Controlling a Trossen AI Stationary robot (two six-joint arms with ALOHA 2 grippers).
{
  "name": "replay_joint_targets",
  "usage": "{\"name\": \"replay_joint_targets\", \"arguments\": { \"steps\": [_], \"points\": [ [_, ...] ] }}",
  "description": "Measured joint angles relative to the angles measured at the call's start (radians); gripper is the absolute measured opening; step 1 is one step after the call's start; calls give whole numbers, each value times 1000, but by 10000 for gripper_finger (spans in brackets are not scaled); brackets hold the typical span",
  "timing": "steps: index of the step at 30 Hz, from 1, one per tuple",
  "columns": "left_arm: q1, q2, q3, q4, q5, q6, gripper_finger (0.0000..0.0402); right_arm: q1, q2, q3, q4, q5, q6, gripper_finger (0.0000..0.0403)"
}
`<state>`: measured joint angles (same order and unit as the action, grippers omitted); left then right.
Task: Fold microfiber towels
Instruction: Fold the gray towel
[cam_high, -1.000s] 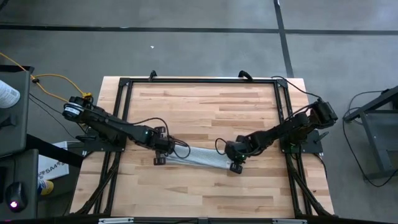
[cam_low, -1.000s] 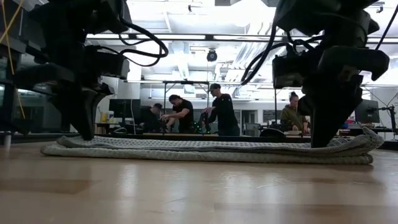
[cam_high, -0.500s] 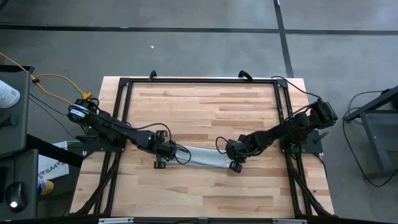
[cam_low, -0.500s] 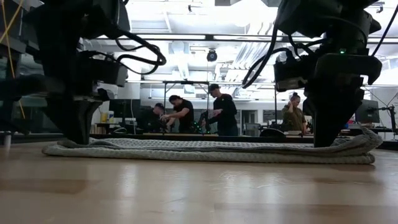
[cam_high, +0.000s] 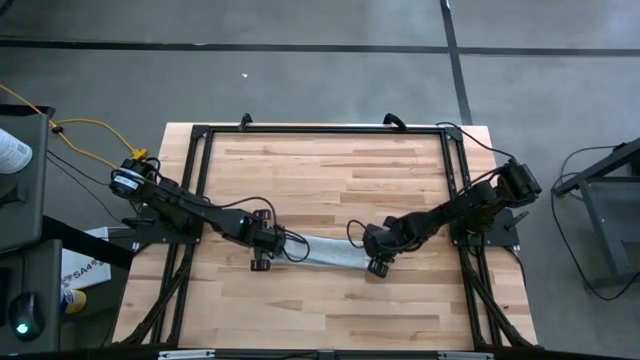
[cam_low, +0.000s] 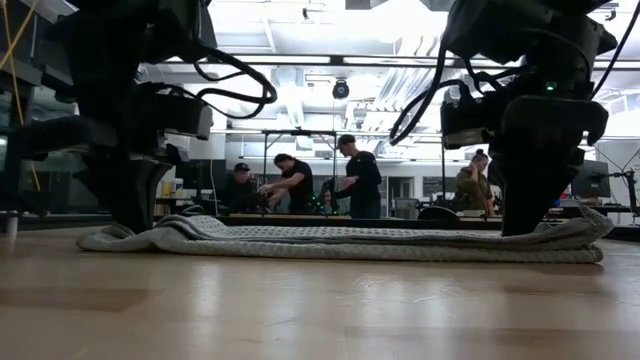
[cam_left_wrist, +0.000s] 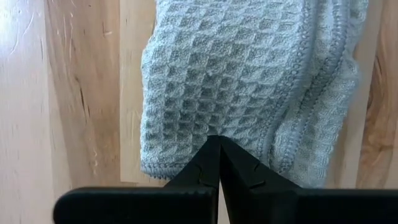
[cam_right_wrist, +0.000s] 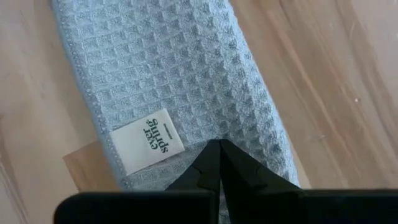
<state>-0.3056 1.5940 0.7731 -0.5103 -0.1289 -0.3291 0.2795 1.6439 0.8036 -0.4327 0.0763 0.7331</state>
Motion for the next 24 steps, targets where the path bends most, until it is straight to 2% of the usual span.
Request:
{"name": "replay_joint_targets", "arguments": {
  "steps": [7, 24],
  "points": [
    [-42, 2, -1, 59, 36, -26, 0, -39, 3, -2, 0, 82, -27, 2],
    [-44, 3, -2, 179, 54, -71, 0, -245, 14, -5, 104, 109, -293, 2]
  ]
}}
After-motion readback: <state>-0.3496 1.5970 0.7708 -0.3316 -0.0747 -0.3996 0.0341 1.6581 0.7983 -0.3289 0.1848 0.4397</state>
